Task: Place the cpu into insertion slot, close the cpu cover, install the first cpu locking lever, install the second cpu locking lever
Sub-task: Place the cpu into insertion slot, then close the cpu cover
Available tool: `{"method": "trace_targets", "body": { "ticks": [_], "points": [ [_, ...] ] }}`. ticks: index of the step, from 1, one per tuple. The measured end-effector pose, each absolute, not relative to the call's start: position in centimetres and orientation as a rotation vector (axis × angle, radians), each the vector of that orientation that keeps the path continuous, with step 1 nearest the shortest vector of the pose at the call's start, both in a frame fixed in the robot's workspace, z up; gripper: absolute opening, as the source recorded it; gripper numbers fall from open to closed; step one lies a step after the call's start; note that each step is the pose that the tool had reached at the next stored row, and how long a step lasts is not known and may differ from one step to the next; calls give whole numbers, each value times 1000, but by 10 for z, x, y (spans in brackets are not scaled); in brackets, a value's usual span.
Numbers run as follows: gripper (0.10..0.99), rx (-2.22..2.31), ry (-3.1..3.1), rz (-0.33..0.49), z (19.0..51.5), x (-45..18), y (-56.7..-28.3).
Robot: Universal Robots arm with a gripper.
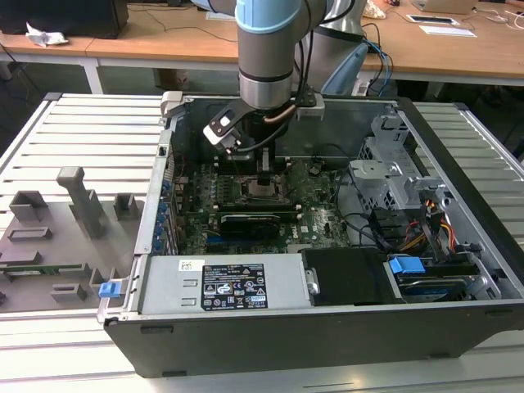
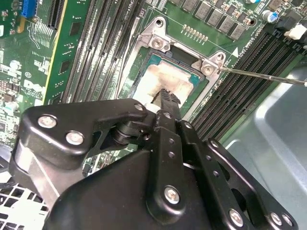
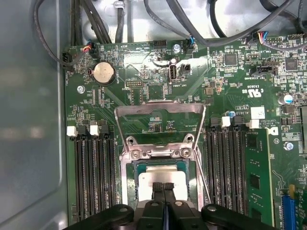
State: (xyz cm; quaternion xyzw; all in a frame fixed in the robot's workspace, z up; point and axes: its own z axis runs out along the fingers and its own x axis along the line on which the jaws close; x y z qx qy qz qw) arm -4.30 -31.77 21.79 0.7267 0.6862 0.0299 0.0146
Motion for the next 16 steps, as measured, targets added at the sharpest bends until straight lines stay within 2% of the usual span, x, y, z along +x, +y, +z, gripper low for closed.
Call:
{"method": "trace_targets", "body": {
  "ticks": [16],
  "points": [
    [106, 2262, 2136, 93, 225, -43, -318]
  ]
}}
